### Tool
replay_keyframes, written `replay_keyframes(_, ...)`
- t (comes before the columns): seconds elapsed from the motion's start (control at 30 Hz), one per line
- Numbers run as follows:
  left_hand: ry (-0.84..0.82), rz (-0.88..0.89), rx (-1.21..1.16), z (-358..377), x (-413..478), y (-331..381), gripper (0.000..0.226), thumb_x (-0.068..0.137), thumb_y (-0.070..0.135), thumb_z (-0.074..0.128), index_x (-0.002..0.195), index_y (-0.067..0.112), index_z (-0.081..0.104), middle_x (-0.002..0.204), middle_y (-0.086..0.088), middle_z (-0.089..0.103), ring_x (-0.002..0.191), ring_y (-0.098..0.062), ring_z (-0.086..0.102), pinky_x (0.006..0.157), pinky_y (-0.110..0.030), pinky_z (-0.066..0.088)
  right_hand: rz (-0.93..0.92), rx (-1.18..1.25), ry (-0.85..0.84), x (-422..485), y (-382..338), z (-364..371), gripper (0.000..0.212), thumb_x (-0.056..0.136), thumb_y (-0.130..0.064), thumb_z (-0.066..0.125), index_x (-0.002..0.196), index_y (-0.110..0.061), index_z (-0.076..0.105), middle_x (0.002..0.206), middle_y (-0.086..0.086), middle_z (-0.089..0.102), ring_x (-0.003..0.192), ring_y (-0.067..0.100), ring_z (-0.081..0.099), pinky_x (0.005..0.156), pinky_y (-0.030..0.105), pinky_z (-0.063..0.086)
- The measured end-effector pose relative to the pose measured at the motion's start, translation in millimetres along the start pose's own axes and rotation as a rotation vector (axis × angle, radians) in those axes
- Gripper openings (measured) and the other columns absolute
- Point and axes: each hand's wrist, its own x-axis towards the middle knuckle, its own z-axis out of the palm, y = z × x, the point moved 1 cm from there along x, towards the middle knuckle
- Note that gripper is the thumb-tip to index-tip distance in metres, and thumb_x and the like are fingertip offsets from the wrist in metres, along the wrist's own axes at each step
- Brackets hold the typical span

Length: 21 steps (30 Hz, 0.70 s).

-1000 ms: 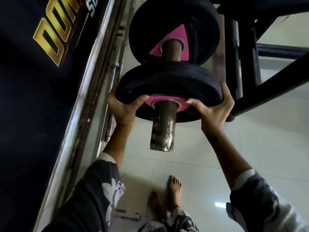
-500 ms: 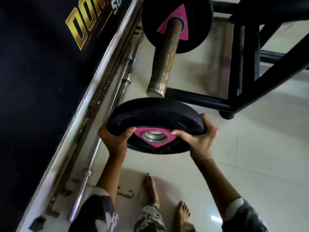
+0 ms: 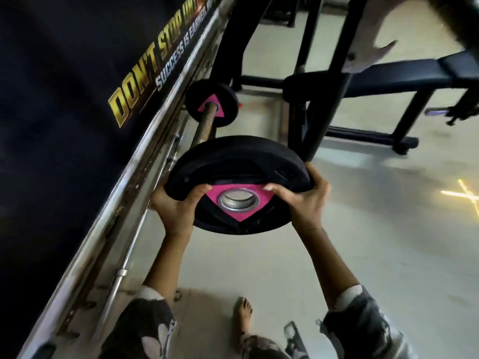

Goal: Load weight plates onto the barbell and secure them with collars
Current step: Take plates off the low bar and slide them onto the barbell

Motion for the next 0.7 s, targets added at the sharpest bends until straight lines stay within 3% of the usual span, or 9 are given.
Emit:
replay_keyframes(0.13,-0.095,0.065,-0.082,43.2,-23.2,66.7,0.082,0.056,0.063,0.076,0.112,0.007,0.056,0.089,0.031,0.069,0.089,0.012,0.063,0.071,-0.005,0.049,-0.073,-0.036,0.127,-8.3,-58.8,-69.8,0.055,0.044,-0.057,0.083,0.069,-0.014,0.06,0.06,-0.014,0.063,0.061,-0.002,0.054,0.055,0.022,0.048)
replay_keyframes(0.23,-0.126,0.103,-0.147,84.2,-30.6,102.9,0.095,0.055,0.064,0.076,0.119,-0.003,0.056,0.113,0.002,0.065,0.099,0.004,0.062,0.079,-0.009,0.049,-0.126,-0.068,0.238,-6.0,-95.3,-117.0,0.067,0.045,-0.059,0.082,0.074,-0.002,0.061,0.069,0.02,0.066,0.066,0.012,0.054,0.059,0.041,0.051)
replay_keyframes(0.27,-0.151,0.107,-0.156,99.7,-33.3,113.1,0.09,0.054,0.064,0.076,0.119,0.004,0.059,0.11,0.004,0.066,0.097,0.006,0.062,0.079,-0.009,0.049,-0.144,-0.086,0.266,-2.5,-104.0,-133.2,0.07,0.045,-0.058,0.082,0.074,0.002,0.06,0.07,0.026,0.063,0.065,0.014,0.052,0.059,0.044,0.05)
replay_keyframes(0.3,-0.182,0.104,-0.156,116.0,-34.8,122.3,0.074,0.054,0.064,0.076,0.114,0.022,0.064,0.102,0.016,0.069,0.093,0.01,0.062,0.077,-0.008,0.049,-0.155,-0.101,0.289,2.9,-110.2,-149.1,0.072,0.046,-0.058,0.082,0.073,0.004,0.058,0.069,0.029,0.061,0.064,0.016,0.051,0.057,0.045,0.048)
replay_keyframes(0.37,-0.218,0.149,-0.133,145.1,-40.0,138.2,0.041,0.057,0.061,0.074,0.096,0.051,0.064,0.085,0.037,0.066,0.088,0.016,0.061,0.073,-0.004,0.047,-0.17,-0.124,0.333,13.9,-118.1,-176.9,0.072,0.046,-0.058,0.081,0.07,0.005,0.056,0.065,0.027,0.057,0.061,0.016,0.048,0.055,0.044,0.046)
replay_keyframes(0.4,-0.232,0.161,-0.139,166.6,-43.2,143.4,0.033,0.058,0.06,0.074,0.089,0.054,0.063,0.084,0.04,0.065,0.086,0.017,0.06,0.071,-0.003,0.046,-0.177,-0.129,0.363,23.1,-118.4,-196.8,0.07,0.046,-0.057,0.08,0.069,0.004,0.056,0.062,0.024,0.056,0.06,0.015,0.047,0.054,0.042,0.045)
replay_keyframes(0.47,-0.245,0.159,-0.171,195.4,-44.2,147.2,0.032,0.056,0.064,0.074,0.082,0.049,0.063,0.077,0.031,0.068,0.084,0.014,0.062,0.071,-0.005,0.048,-0.2,-0.147,0.399,37.2,-117.1,-220.3,0.067,0.045,-0.056,0.08,0.069,0.003,0.058,0.061,0.022,0.056,0.059,0.012,0.048,0.051,0.036,0.044)
replay_keyframes(0.57,-0.25,0.146,-0.203,244.5,-38.8,144.2,0.045,0.054,0.065,0.076,0.087,0.039,0.063,0.088,0.015,0.067,0.087,0.004,0.066,0.079,-0.02,0.053,-0.224,-0.157,0.419,67.7,-110.4,-252.4,0.06,0.046,-0.054,0.08,0.071,-0.002,0.062,0.065,0.021,0.063,0.06,0.007,0.051,0.051,0.028,0.044)
replay_keyframes(0.7,-0.242,0.155,-0.229,309.0,-25.8,138.0,0.048,0.055,0.065,0.075,0.091,0.034,0.063,0.089,0.014,0.066,0.087,0.005,0.066,0.076,-0.015,0.052,-0.256,-0.141,0.398,123.1,-99.3,-288.1,0.046,0.048,-0.051,0.079,0.068,-0.014,0.06,0.057,-0.012,0.055,0.052,-0.007,0.048,0.05,0.011,0.039)
